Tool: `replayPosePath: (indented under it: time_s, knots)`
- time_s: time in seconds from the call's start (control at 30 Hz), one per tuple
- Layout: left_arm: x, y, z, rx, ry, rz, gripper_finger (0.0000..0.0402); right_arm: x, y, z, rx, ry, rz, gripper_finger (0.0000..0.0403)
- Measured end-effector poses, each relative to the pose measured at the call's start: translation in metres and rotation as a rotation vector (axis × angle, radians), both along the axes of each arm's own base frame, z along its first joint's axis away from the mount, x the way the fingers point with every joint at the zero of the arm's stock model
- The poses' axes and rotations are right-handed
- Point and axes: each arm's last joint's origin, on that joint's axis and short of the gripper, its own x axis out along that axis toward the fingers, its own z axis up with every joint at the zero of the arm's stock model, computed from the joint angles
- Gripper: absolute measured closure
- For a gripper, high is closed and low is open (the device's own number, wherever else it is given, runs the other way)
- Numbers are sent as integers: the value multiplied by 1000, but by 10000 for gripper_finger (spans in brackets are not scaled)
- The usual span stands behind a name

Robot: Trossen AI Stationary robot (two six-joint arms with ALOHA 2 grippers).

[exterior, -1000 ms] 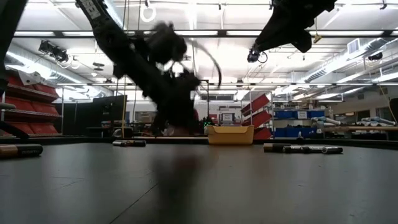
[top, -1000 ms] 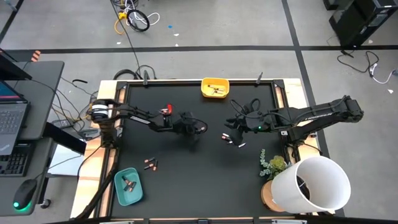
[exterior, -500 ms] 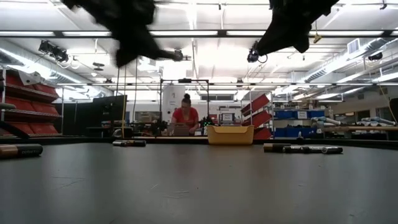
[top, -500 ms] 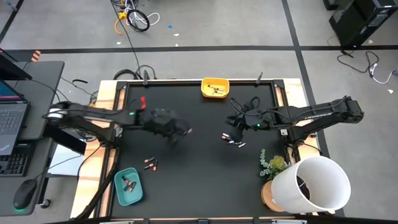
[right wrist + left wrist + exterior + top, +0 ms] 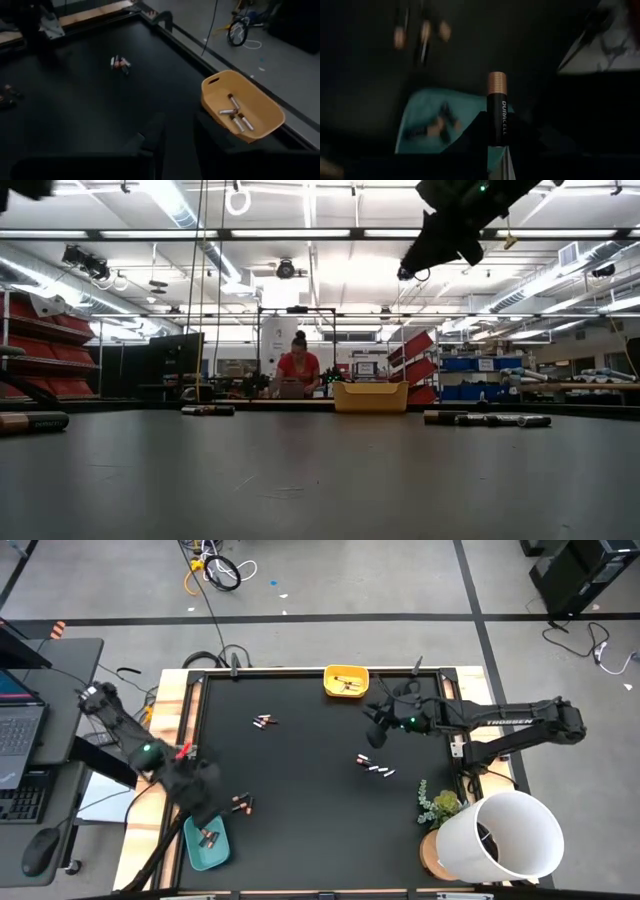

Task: Sort batteries
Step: Put the black battery into the green bin

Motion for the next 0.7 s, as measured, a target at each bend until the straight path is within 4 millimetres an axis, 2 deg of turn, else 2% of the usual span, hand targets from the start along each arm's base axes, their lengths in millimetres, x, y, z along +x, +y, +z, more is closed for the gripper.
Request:
replayPosePath:
  time_s: [0.13, 0.3, 0.5, 0.7]
  knots:
    - [-12, -19, -14, -55, 70, 0, 343, 0, -6, 1, 23, -36, -40, 316]
    - [-21, -35, -48, -100, 153, 47, 343, 0, -11, 1, 65, -57, -61, 316]
    - [-23, -35, -89, -50, 239, 187, 343, 0, -11, 1, 51, -44, -44, 316]
    - [-24, -33, -115, -21, 295, 286, 343, 0, -10, 1, 67, -46, -21, 316]
